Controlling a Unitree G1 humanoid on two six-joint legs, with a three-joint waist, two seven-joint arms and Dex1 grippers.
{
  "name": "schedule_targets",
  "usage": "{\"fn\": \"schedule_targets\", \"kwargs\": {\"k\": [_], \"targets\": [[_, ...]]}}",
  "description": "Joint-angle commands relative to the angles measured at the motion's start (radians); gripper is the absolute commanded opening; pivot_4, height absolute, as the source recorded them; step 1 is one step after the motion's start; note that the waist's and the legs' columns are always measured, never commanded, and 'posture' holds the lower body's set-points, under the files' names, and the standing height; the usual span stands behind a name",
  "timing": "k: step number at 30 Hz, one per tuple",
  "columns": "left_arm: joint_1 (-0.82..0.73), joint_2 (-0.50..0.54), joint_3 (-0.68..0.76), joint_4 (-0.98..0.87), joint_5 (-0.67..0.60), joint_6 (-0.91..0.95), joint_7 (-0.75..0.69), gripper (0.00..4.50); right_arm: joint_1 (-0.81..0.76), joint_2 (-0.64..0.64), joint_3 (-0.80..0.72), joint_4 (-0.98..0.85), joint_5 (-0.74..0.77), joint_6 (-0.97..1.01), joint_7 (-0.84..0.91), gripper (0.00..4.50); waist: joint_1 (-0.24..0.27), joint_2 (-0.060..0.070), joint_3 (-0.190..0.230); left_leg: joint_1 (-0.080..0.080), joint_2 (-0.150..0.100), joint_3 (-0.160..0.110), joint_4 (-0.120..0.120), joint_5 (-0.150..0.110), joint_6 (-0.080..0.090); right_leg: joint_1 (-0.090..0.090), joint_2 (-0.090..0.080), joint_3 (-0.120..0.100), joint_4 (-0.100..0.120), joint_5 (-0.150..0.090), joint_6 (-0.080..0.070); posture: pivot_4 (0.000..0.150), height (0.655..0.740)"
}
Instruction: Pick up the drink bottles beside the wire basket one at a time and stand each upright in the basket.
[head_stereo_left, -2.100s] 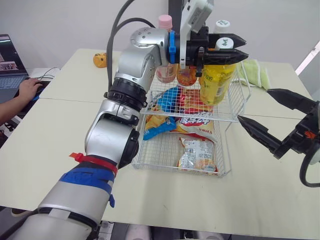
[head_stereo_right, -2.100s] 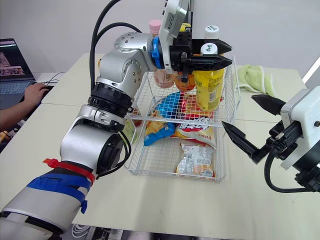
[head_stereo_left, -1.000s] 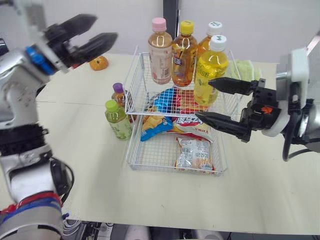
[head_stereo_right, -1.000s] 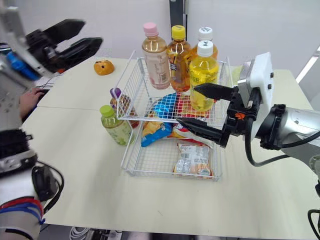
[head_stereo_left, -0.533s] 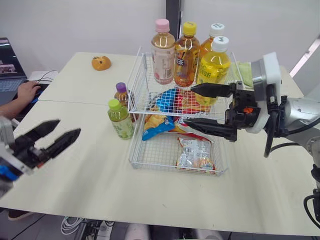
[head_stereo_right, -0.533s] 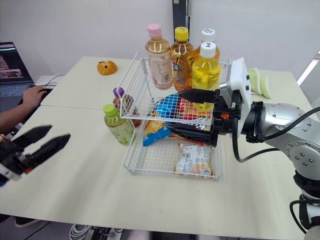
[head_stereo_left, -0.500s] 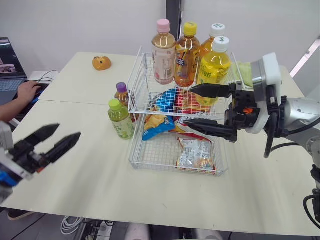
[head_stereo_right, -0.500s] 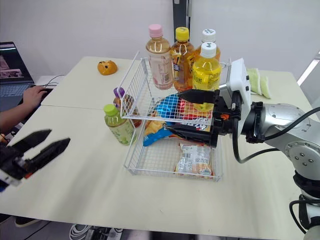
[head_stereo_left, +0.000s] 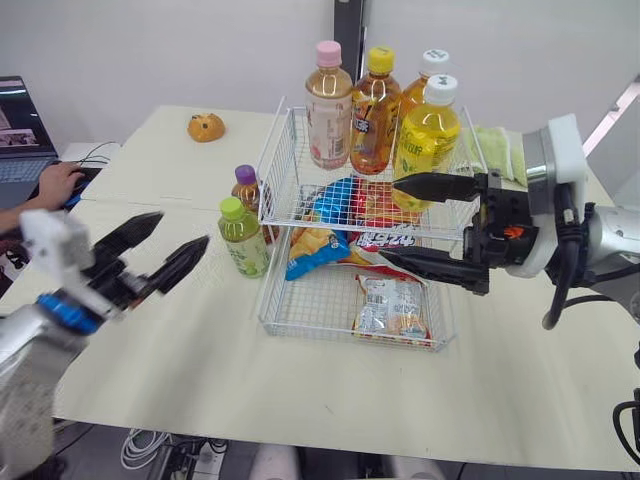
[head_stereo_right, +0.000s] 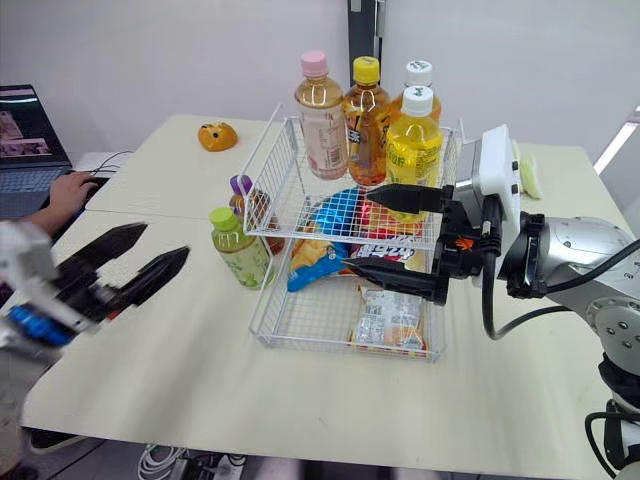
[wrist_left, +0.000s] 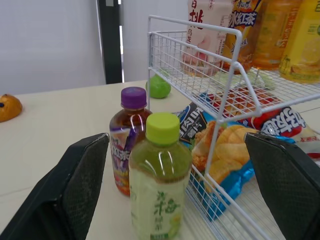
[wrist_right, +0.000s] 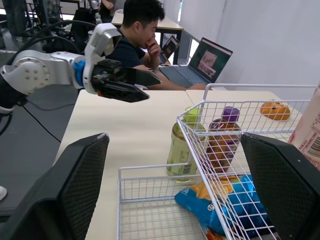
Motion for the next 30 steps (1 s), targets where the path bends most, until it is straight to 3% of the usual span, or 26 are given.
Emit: {"fn": "schedule_targets", "kwargs": {"k": [1, 9, 12, 19, 21, 26, 30], "targets": [[-0.089, -0.022, -0.12, 0.091, 0.111, -0.082, 0.049, 4.49, 0.015, -0.024, -0.07, -0.058, 0.041, 0.005, -0.037, 4.5, -0.003, 0.0, 0.0, 0.0, 0.0, 0.0, 0.0, 0.0, 0.0, 0.0, 0.0, 0.0, 0.0, 0.0, 0.0, 0.15, 0.74], [-0.224, -0.057, -0.24, 0.25, 0.201, -0.158, 0.062, 4.49, 0.047, -0.045, -0.103, -0.096, 0.078, 0.01, -0.094, 4.5, -0.011, 0.0, 0.0, -0.001, 0.0, 0.001, -0.001, 0.001, -0.002, -0.001, 0.001, 0.001, -0.002, 0.0, 0.0, 0.15, 0.74], [-0.221, -0.053, -0.247, 0.26, 0.203, -0.157, 0.052, 3.94, 0.037, -0.038, -0.087, -0.091, 0.069, 0.008, -0.11, 4.5, -0.012, 0.0, 0.0, -0.001, 0.0, 0.001, -0.001, 0.001, -0.002, -0.001, 0.001, 0.001, -0.002, 0.0, 0.0, 0.15, 0.74], [-0.219, -0.043, -0.229, 0.263, 0.187, -0.162, 0.037, 1.77, 0.019, -0.025, -0.059, -0.084, 0.058, 0.005, -0.133, 4.5, -0.011, 0.0, 0.0, -0.001, 0.0, 0.001, -0.001, 0.001, -0.002, -0.001, 0.0, 0.001, -0.002, 0.0, 0.0, 0.15, 0.74], [-0.207, -0.036, -0.218, 0.252, 0.179, -0.156, 0.033, 1.36, 0.015, -0.023, -0.056, -0.083, 0.057, 0.004, -0.135, 4.5, -0.011, 0.0, 0.0, -0.001, 0.0, 0.001, -0.001, 0.001, -0.003, -0.001, 0.0, 0.001, -0.002, 0.0, 0.0, 0.15, 0.74], [-0.184, 0.0, -0.173, 0.237, 0.155, -0.145, 0.024, 1.36, 0.013, -0.012, -0.046, -0.077, 0.043, -0.003, -0.129, 4.5, -0.013, 0.0, 0.0, -0.001, 0.001, 0.001, -0.001, 0.002, -0.003, -0.001, 0.001, 0.001, -0.002, 0.0, 0.0, 0.15, 0.74], [-0.208, 0.083, -0.085, 0.216, 0.052, -0.081, -0.03, 1.36, 0.006, 0.004, -0.032, -0.058, 0.012, -0.014, -0.108, 4.5, -0.016, 0.0, 0.001, -0.001, 0.001, 0.001, -0.001, 0.002, -0.003, -0.002, 0.001, 0.001, -0.002, 0.0, 0.0, 0.15, 0.74]]}}
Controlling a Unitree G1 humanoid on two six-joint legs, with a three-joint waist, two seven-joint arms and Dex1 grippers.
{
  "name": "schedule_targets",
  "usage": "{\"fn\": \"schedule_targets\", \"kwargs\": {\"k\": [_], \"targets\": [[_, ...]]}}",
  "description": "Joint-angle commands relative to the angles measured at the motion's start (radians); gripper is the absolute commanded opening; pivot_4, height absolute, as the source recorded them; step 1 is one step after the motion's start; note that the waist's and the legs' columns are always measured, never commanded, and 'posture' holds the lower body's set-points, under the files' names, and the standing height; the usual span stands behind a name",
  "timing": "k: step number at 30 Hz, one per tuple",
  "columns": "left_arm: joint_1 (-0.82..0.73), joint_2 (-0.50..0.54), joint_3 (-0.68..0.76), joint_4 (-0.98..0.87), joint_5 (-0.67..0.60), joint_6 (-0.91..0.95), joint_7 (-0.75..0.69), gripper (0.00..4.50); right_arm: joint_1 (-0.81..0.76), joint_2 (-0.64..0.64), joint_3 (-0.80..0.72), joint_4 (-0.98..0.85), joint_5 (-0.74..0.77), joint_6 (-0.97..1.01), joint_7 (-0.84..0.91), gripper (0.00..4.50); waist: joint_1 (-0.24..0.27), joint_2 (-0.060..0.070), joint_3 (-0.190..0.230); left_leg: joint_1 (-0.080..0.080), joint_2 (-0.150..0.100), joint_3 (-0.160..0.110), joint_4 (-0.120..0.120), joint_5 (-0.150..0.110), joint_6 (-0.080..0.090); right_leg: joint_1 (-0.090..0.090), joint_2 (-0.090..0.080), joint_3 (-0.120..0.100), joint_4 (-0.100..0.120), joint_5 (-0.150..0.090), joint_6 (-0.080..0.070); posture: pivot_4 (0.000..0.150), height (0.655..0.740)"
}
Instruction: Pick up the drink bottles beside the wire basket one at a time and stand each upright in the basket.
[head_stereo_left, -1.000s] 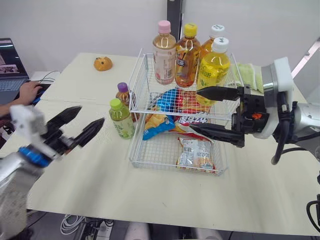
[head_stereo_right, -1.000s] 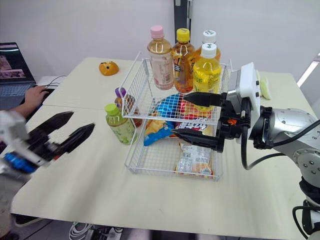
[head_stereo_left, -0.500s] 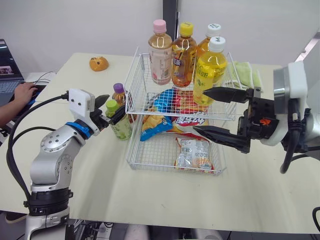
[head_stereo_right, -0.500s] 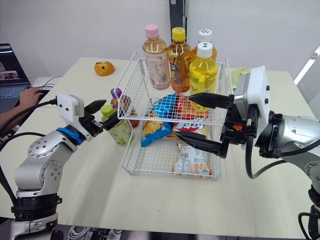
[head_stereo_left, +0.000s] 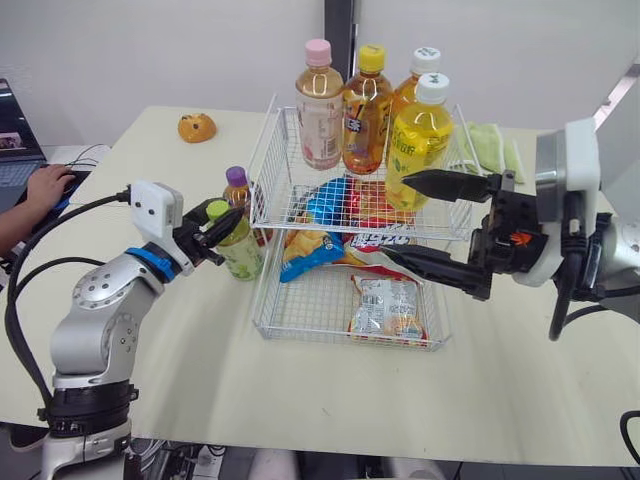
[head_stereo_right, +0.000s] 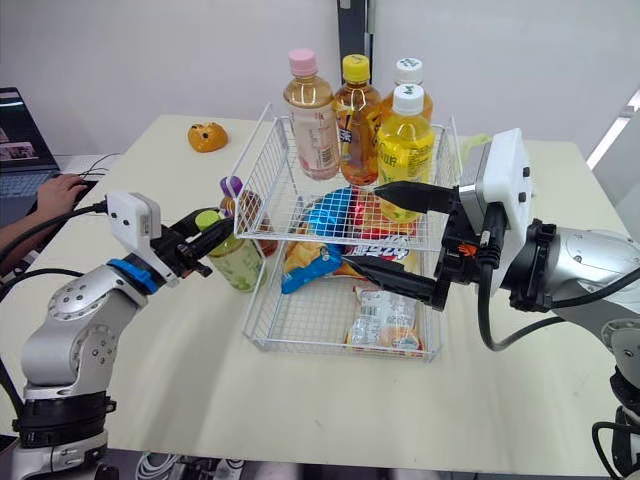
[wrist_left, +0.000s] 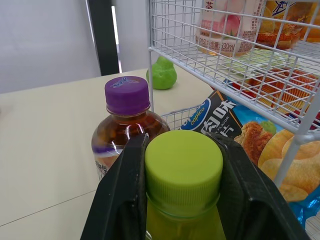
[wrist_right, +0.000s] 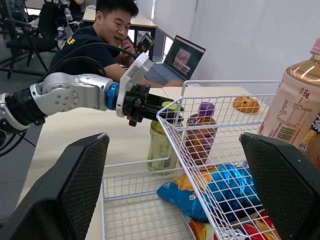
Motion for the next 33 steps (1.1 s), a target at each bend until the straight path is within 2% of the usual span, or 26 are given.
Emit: {"fn": "schedule_targets", "kwargs": {"k": [1, 5, 9, 12, 15, 20, 24, 33], "targets": [[-0.042, 0.106, 0.138, -0.049, -0.109, 0.047, -0.061, 1.36, -0.028, 0.013, -0.002, 0.016, -0.033, -0.034, 0.022, 4.5, 0.001, -0.001, 0.001, 0.0, 0.0, 0.0, 0.0, 0.0, 0.0, 0.0, 0.0, 0.0, 0.0, 0.0, 0.0, 0.15, 0.74], [-0.142, 0.263, 0.236, -0.007, -0.266, 0.189, -0.146, 1.36, -0.054, 0.032, 0.018, 0.063, -0.082, -0.049, 0.053, 4.5, 0.004, -0.002, 0.002, -0.001, 0.0, 0.0, 0.0, 0.001, -0.001, -0.001, 0.0, -0.001, -0.001, 0.0, 0.0, 0.15, 0.74], [-0.28, 0.414, 0.257, 0.079, -0.371, 0.313, -0.229, 1.36, -0.077, 0.051, 0.038, 0.1, -0.125, -0.059, 0.085, 4.5, 0.009, -0.003, 0.002, -0.002, 0.0, 0.0, 0.0, 0.0, -0.001, 0.0, 0.0, -0.002, -0.004, 0.0, 0.0, 0.15, 0.74], [-0.418, 0.502, 0.214, 0.166, -0.401, 0.356, -0.29, 1.36, -0.087, 0.066, 0.046, 0.114, -0.151, -0.066, 0.099, 4.5, 0.009, -0.002, 0.002, -0.002, 0.0, 0.0, -0.001, 0.0, -0.001, 0.0, 0.0, -0.002, -0.005, 0.0, 0.0, 0.15, 0.74], [-0.589, 0.546, 0.138, 0.251, -0.402, 0.379, -0.349, 1.36, -0.09, 0.081, 0.049, 0.118, -0.176, -0.069, 0.101, 4.5, 0.009, -0.002, 0.002, -0.003, 0.0, -0.001, -0.001, 0.0, -0.001, 0.0, 0.0, -0.003, -0.006, 0.0, 0.0, 0.15, 0.74], [-0.911, 0.503, -0.018, 0.382, -0.36, 0.384, -0.428, 1.36, -0.078, 0.095, 0.037, 0.105, -0.207, -0.066, 0.089, 4.5, 0.011, -0.002, 0.002, -0.004, -0.001, -0.001, 0.0, 0.0, -0.001, -0.001, 0.0, -0.004, -0.006, 0.0, 0.0, 0.15, 0.74], [-1.115, 0.388, -0.108, 0.48, -0.322, 0.37, -0.474, 1.36, -0.063, 0.098, 0.021, 0.084, -0.216, -0.059, 0.066, 4.5, 0.016, -0.002, 0.002, -0.004, -0.001, -0.001, 0.0, 0.0, -0.001, -0.001, 0.0, -0.004, -0.006, 0.0, 0.0, 0.15, 0.74], [-1.257, 0.138, -0.192, 0.63, -0.226, 0.269, -0.577, 1.36, 0.003, 0.081, -0.044, 0.0, -0.192, -0.024, -0.028, 4.5, 0.017, -0.001, 0.003, -0.005, -0.001, -0.001, 0.0, 0.001, -0.001, -0.002, 0.0, -0.003, -0.005, 0.0, 0.0, 0.15, 0.74]]}}
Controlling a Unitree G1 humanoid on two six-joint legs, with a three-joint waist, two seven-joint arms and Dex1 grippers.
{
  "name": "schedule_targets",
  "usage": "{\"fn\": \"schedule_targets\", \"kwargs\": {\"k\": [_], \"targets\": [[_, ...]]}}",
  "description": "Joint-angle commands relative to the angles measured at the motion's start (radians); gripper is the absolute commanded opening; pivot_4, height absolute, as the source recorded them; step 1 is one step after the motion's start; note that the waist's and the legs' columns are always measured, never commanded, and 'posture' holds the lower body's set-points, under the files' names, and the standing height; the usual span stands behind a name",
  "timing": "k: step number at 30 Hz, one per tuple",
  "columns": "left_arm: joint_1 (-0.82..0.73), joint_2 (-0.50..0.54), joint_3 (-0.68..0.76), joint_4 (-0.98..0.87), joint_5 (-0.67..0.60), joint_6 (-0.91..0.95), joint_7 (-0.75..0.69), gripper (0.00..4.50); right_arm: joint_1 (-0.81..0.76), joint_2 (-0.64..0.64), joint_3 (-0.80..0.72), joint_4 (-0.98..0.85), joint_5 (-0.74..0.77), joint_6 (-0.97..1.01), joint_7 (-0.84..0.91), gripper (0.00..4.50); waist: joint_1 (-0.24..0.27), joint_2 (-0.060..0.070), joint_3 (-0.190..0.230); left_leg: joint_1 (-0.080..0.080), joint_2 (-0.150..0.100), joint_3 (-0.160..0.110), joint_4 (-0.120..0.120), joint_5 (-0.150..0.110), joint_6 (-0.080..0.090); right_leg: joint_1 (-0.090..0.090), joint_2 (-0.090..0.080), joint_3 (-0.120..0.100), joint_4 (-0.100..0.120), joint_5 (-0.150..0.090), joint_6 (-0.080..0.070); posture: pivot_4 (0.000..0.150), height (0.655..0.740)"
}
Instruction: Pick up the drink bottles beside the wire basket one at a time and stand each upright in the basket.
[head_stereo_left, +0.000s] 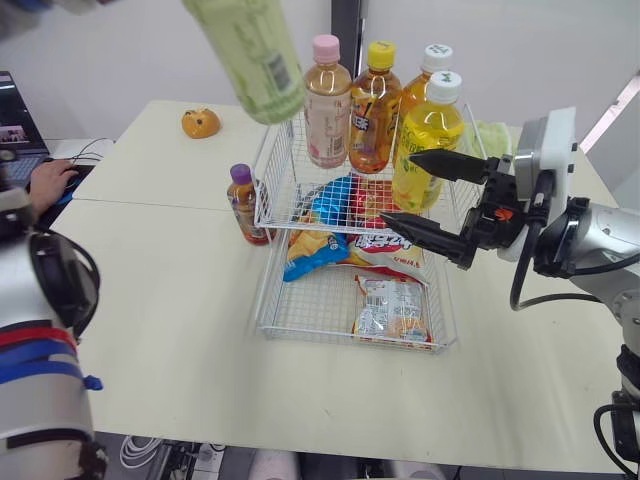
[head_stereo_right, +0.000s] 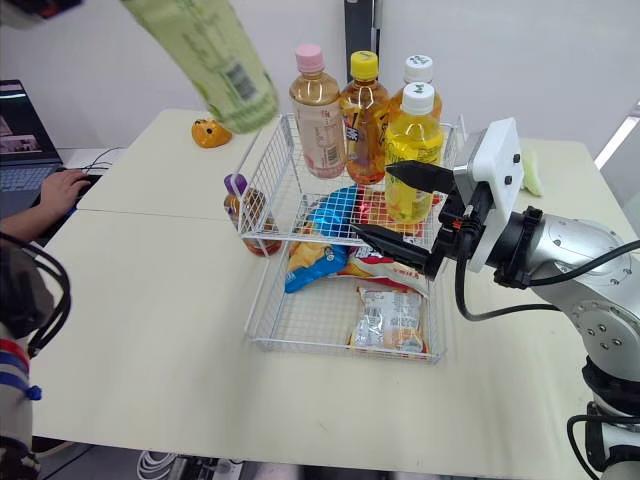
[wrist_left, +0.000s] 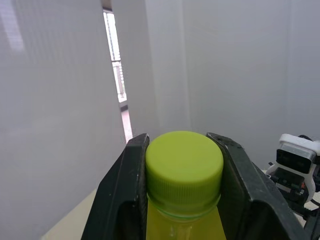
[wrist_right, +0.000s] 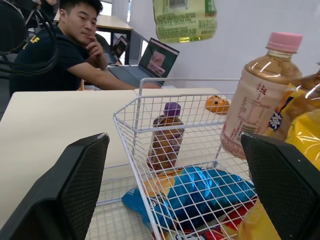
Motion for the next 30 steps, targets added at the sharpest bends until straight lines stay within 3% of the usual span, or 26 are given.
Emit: {"fn": "schedule_targets", "kwargs": {"k": [1, 11, 15, 28, 30], "targets": [[-0.077, -0.066, 0.013, 0.046, 0.027, -0.072, -0.031, 1.36, 0.016, -0.02, -0.062, -0.063, 0.026, 0.009, -0.043, 4.5, 0.002, 0.0, 0.0, 0.0, 0.0, 0.0, 0.0, 0.0, 0.0, 0.0, 0.0, 0.0, 0.0, 0.0, 0.0, 0.15, 0.74], [-0.052, -0.21, -0.026, 0.171, 0.169, -0.248, -0.113, 1.36, 0.075, -0.071, -0.147, -0.159, 0.121, 0.056, -0.154, 4.5, -0.009, 0.001, 0.001, -0.001, 0.0, 0.0, 0.0, 0.0, 0.0, -0.001, 0.0, 0.001, 0.0, 0.0, 0.0, 0.15, 0.74], [0.011, -0.254, -0.073, 0.135, 0.214, -0.285, -0.166, 1.36, 0.098, -0.097, -0.177, -0.186, 0.172, 0.062, -0.201, 4.5, -0.008, 0.001, 0.001, -0.001, 0.0, 0.001, 0.0, 0.0, 0.0, -0.001, 0.0, 0.001, 0.0, 0.0, 0.0, 0.15, 0.74], [0.089, -0.39, -0.11, 0.146, 0.336, -0.425, -0.128, 1.36, 0.118, -0.167, -0.204, -0.208, 0.281, 0.041, -0.278, 4.5, -0.008, 0.001, 0.001, -0.001, 0.0, 0.0, 0.0, 0.0, 0.0, -0.001, 0.0, 0.001, 0.0, 0.0, 0.0, 0.15, 0.74], [0.087, -0.394, -0.111, 0.16, 0.349, -0.448, -0.133, 2.11, 0.119, -0.174, -0.203, -0.208, 0.291, 0.037, -0.284, 4.5, -0.008, 0.001, 0.001, -0.001, 0.0, 0.0, 0.001, 0.0, 0.0, -0.001, 0.0, 0.001, 0.0, 0.0, 0.0, 0.15, 0.74]]}}
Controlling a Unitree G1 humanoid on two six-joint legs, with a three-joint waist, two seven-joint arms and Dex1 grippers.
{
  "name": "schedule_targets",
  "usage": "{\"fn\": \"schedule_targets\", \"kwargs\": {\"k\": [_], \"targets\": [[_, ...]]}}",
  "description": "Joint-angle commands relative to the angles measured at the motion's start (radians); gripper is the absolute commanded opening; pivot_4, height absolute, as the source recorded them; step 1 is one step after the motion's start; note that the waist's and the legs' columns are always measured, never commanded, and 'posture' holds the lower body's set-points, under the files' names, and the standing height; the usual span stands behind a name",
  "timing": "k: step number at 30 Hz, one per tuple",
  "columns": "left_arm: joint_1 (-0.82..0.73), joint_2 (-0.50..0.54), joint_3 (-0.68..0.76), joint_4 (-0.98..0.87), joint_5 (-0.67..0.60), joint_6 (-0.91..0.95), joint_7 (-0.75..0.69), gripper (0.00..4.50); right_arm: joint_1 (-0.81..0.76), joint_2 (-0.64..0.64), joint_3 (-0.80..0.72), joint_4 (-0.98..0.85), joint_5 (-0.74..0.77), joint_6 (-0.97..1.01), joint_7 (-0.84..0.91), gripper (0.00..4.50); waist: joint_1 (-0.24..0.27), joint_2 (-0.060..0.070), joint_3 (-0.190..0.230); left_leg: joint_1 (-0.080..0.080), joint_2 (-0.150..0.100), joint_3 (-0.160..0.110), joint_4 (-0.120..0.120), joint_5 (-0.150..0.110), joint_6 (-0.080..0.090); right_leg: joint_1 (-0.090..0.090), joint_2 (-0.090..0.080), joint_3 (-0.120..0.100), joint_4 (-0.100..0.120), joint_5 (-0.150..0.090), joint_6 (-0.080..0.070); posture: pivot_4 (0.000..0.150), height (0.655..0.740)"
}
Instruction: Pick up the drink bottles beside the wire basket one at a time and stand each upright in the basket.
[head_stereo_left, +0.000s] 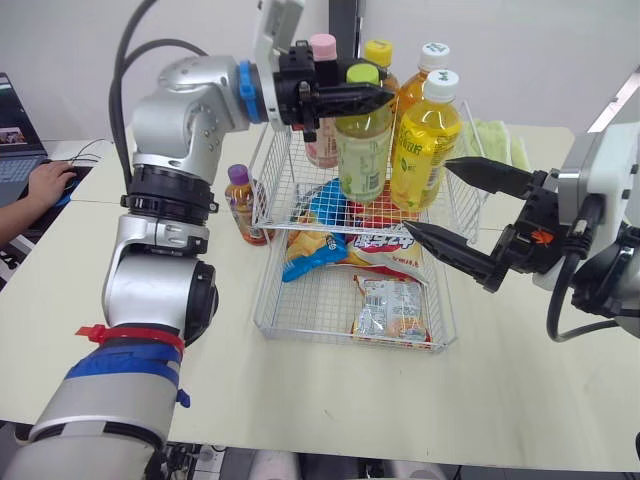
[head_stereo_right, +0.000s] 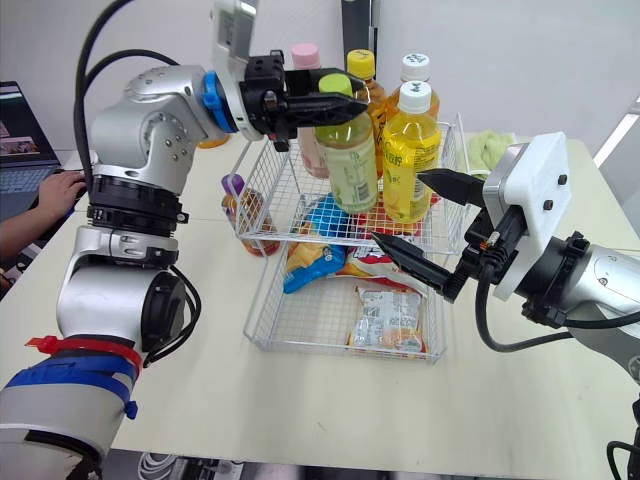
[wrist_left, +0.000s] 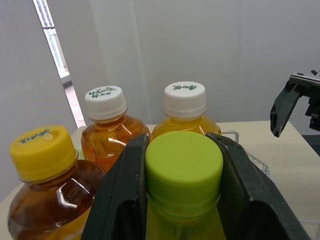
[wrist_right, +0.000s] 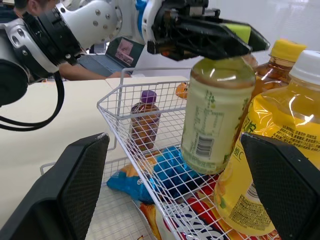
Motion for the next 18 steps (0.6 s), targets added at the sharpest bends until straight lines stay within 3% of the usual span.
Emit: {"fn": "schedule_targets", "kwargs": {"k": [1, 7, 13, 18], "targets": [[-0.037, -0.002, 0.028, -0.006, 0.004, -0.045, 0.006, 2.31, -0.003, -0.018, -0.032, -0.018, 0.03, -0.029, -0.016, 4.5, 0.0, 0.0, 0.0, 0.0, 0.0, 0.0, 0.0, 0.0, 0.0, 0.0, 0.0, 0.0, 0.0, 0.0, 0.0, 0.15, 0.74], [-0.069, 0.005, 0.085, -0.027, -0.047, -0.003, 0.011, 4.35, 0.008, -0.026, -0.028, -0.013, 0.037, -0.049, -0.005, 4.5, 0.0, 0.0, 0.0, 0.0, 0.0, 0.0, 0.0, 0.0, 0.0, 0.0, 0.0, 0.0, 0.0, 0.0, 0.0, 0.15, 0.74], [-0.079, 0.104, 0.194, -0.124, -0.112, 0.113, 0.101, 4.46, -0.008, -0.021, -0.003, 0.017, 0.024, -0.077, 0.052, 4.5, -0.006, 0.0, 0.0, 0.001, 0.0, 0.0, 0.0, 0.0, 0.0, 0.0, 0.0, 0.0, 0.0, 0.0, 0.0, 0.15, 0.74], [0.074, 0.249, 0.313, -0.282, -0.105, 0.17, 0.278, 4.46, -0.059, 0.004, 0.061, 0.079, -0.005, -0.107, 0.152, 4.5, -0.01, 0.002, -0.001, 0.005, 0.0, 0.001, -0.001, 0.0, 0.0, 0.002, 0.0, 0.003, 0.002, 0.0, 0.0, 0.15, 0.74]]}}
